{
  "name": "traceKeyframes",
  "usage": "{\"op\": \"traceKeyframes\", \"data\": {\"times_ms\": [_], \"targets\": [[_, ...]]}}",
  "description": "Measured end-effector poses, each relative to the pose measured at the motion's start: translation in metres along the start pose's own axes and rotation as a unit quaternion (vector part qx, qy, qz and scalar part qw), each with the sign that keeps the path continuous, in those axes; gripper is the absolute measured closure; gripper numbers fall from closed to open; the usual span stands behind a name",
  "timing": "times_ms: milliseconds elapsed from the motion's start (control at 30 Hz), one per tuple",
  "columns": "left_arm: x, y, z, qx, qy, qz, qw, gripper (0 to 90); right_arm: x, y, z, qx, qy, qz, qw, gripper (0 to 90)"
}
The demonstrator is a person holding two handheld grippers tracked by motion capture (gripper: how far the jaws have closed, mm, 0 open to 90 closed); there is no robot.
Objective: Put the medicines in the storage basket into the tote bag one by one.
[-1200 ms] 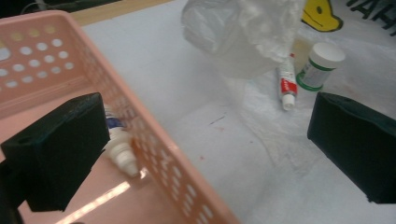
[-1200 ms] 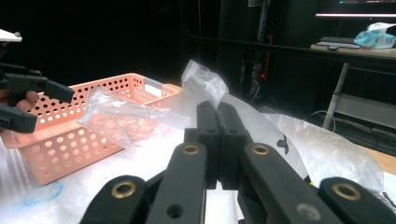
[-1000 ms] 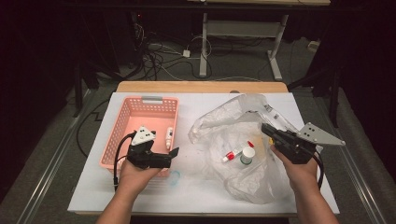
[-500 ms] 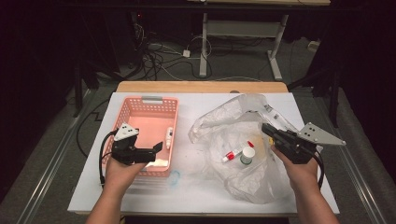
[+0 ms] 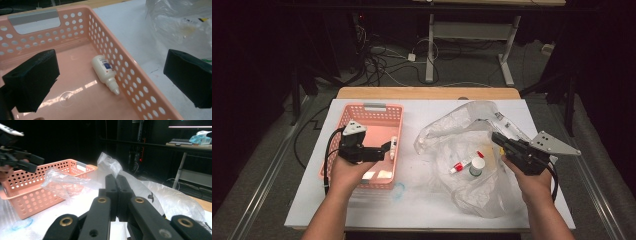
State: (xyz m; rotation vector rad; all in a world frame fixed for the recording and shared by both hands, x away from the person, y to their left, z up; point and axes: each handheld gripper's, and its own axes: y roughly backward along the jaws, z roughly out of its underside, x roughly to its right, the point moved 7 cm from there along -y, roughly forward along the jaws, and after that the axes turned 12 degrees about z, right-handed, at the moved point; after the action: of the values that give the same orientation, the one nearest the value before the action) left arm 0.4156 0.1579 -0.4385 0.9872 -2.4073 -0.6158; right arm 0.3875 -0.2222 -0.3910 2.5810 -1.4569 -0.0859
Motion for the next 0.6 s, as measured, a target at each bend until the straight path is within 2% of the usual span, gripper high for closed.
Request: {"op": "traceKeyframes", "data": {"times_ms": [100,200,300,333,500,600], "targets": [[-0.010,-0.011,-0.005,-0.022,0.010,-0.007,0.9997,1.2,0.000,0.000,0.000,-0.001,-0.004,0.000,1.0000,90.0],[-0.023,-0.023,-0.005,-0.051,0.024,-0.016,0.9983,1.5,0.000,-0.001,0.001,-0.002,-0.004,-0.001,1.0000,90.0],[-0.037,-0.035,-0.002,-0.081,0.038,-0.022,0.9957,2.0,0.001,-0.001,0.002,-0.003,-0.005,-0.001,1.0000,90.0],[-0.040,-0.040,0.000,-0.089,0.051,-0.018,0.9945,2.0,0.001,-0.001,0.002,-0.005,-0.005,-0.001,1.0000,90.0],[-0.049,-0.056,0.004,-0.116,0.077,-0.013,0.9902,2.2,0.002,-0.001,0.002,-0.003,-0.004,-0.001,1.0000,90.0],[-0.054,-0.066,0.009,-0.136,0.095,-0.006,0.9862,2.2,0.002,0.000,0.002,-0.003,-0.003,0.000,1.0000,90.0]]}}
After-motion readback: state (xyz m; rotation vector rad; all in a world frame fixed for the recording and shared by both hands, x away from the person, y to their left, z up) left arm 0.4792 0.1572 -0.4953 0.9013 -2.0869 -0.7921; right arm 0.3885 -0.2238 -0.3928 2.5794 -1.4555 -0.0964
